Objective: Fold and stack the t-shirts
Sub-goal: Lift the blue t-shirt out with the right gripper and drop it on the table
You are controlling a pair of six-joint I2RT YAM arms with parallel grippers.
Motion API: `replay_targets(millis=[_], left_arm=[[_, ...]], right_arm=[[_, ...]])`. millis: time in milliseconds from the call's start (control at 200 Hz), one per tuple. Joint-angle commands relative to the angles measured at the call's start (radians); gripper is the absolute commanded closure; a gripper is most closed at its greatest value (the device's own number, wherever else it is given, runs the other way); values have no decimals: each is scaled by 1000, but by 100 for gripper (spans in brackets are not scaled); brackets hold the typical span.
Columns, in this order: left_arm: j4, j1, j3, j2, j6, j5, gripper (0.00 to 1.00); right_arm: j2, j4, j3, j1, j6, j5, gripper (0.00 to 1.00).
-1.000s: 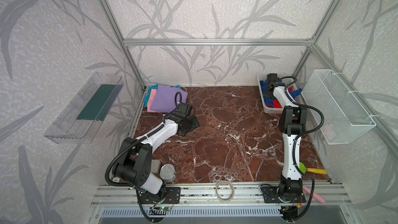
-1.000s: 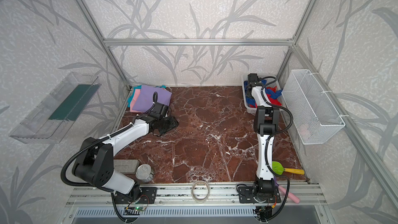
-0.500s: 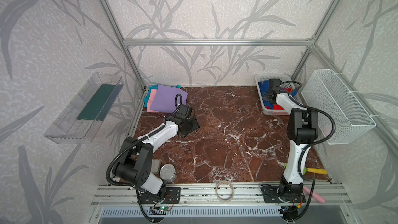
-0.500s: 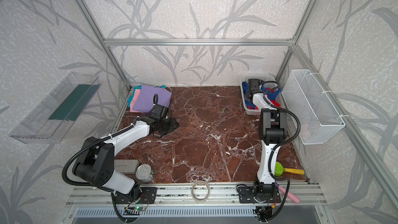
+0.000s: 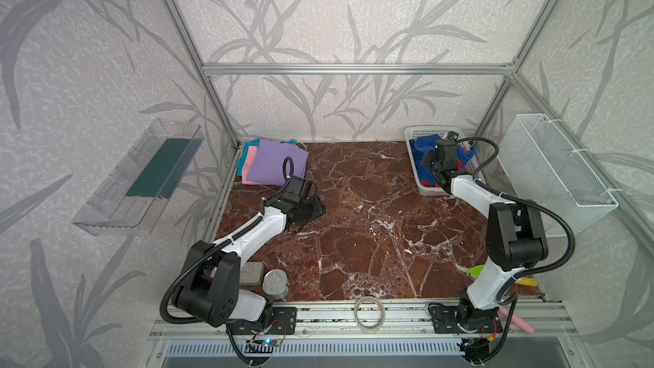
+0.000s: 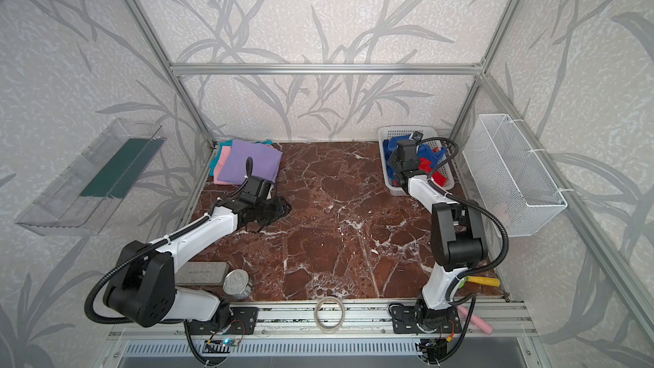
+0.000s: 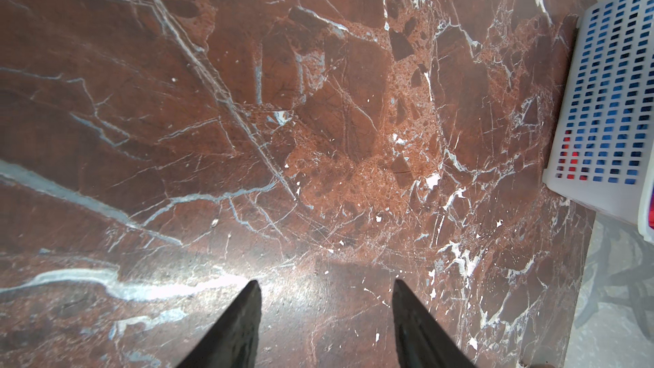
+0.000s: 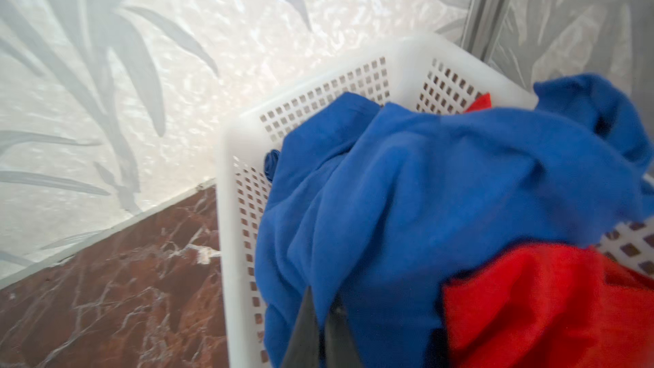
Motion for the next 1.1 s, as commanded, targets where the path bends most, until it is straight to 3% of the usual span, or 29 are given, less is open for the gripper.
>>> replay_targets(millis=[0, 225, 390, 655, 790, 985, 1040, 1095], left_arm=[[-9, -4, -14, -47, 5, 0, 40], [-22, -4, -27, -91, 10, -5, 40], [-33, -4, -31, -120, 12, -15, 40], [-84, -4, 12, -140, 24, -52, 38], [-94, -4, 28, -144, 22, -64, 37], [-103, -4, 28, -134, 22, -57, 33], [-106, -4, 30, -123, 24, -50, 33], [-106, -4, 36, -109, 25, -44, 33]], right_arm=[[-86, 97, 2, 66, -42, 18, 99], [-137, 86, 53, 198, -115, 89, 100], [-197, 122, 124, 329, -258, 163, 100], [-238, 0, 397, 500, -420, 143, 100], [-243, -73, 390, 523, -376, 128, 100], [-248, -111, 184, 525, -283, 158, 96], [-232, -149, 163, 524, -271, 154, 91], [-214, -195, 153, 523, -264, 139, 73]])
